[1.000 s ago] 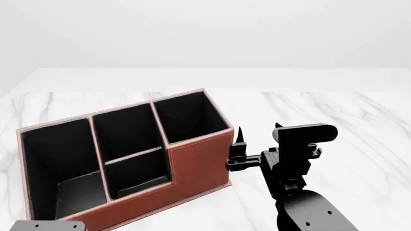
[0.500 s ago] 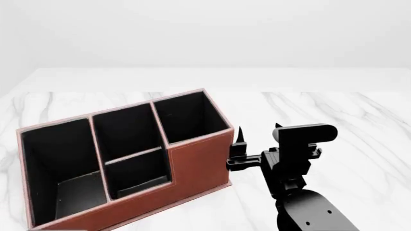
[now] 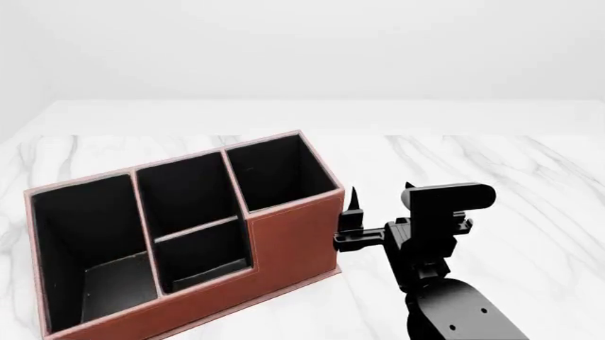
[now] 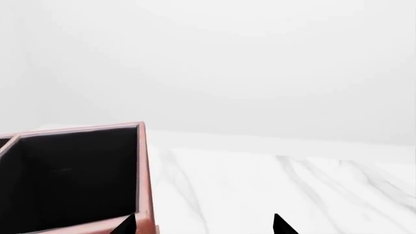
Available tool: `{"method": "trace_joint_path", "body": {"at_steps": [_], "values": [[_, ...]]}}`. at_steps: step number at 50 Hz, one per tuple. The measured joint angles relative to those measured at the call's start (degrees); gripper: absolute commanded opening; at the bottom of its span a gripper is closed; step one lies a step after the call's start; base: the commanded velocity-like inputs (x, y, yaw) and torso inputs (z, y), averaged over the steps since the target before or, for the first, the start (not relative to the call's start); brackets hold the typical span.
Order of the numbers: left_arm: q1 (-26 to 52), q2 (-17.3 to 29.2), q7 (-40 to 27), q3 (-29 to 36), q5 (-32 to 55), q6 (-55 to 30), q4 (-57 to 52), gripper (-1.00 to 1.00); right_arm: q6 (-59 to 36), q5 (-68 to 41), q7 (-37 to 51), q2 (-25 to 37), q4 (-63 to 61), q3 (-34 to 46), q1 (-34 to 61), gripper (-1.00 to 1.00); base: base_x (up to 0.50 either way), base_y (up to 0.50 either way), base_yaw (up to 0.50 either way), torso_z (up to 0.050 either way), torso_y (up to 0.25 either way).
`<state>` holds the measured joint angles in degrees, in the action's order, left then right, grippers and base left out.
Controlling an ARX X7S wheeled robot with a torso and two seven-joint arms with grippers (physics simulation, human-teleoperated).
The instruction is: Pick up the book and place it in the front compartment of the caddy.
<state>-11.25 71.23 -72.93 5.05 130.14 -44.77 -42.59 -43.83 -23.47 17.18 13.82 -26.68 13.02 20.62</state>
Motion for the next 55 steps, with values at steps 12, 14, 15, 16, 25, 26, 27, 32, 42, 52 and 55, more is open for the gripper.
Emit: {"method": "trace_joint_path", "body": {"at_steps": [12,14,15,16,25,26,27,32,42,52,55], "values": [[-0.3,0.7,0.3,0.0,0.2,-0.1,0.1,-1.00,0.0,-0.5,0.3,0.2,-0.1,0.0,0.2,1.00,0.00,0.00,0.00,0.000,0.000],[-0.3,0.8,0.3,0.0,0.3,-0.2,0.1,-1.00,0.0,-0.6,0.4,0.2,-0.1,0.0,0.2,1.00,0.00,0.00,0.00,0.000,0.000],[-0.3,0.9,0.2,0.1,0.3,-0.2,0.1,-1.00,0.0,-0.6,0.4,0.2,-0.1,0.0,0.2,1.00,0.00,0.00,0.00,0.000,0.000],[-0.2,1.0,0.1,0.2,0.4,-0.3,0.0,-1.00,0.1,-0.6,0.4,0.2,-0.1,0.0,0.2,1.00,0.00,0.00,0.00,0.000,0.000],[8.1,1.3,-5.1,5.1,4.9,-3.1,-0.4,-1.00,0.3,-0.9,0.6,0.4,0.2,0.0,0.2,1.00,0.00,0.00,0.00,0.000,0.000],[10.1,1.3,-6.2,6.2,5.8,-3.6,-0.5,-1.00,0.3,-1.0,0.7,0.4,0.2,-0.1,0.2,1.00,0.00,0.00,0.00,0.000,0.000],[12.4,1.3,-7.2,7.6,6.8,-4.0,-0.5,-1.00,0.3,-1.0,0.7,0.4,0.3,-0.1,0.3,1.00,0.00,0.00,0.00,0.000,0.000],[27.1,2.0,-10.9,17.9,11.3,-4.7,-1.1,-1.00,0.3,-1.3,0.8,0.5,0.2,-0.2,0.3,1.00,0.00,0.00,0.00,0.000,0.000],[61.1,4.2,-14.5,45.3,18.8,-3.0,-2.9,-1.00,0.2,-1.7,1.1,0.7,0.1,-0.3,0.5,1.00,0.00,0.00,0.00,0.000,0.001],[87.7,5.2,-15.7,67.4,24.6,-0.6,-5.2,-1.00,0.1,-2.0,1.4,0.9,0.0,-0.1,0.8,1.00,0.00,0.00,0.00,0.000,0.000],[94.8,4.8,-15.9,72.8,26.0,-0.8,-5.2,-1.00,0.1,-2.2,1.5,0.9,-0.1,-0.1,0.9,1.00,0.00,0.00,0.00,0.000,0.000]]}}
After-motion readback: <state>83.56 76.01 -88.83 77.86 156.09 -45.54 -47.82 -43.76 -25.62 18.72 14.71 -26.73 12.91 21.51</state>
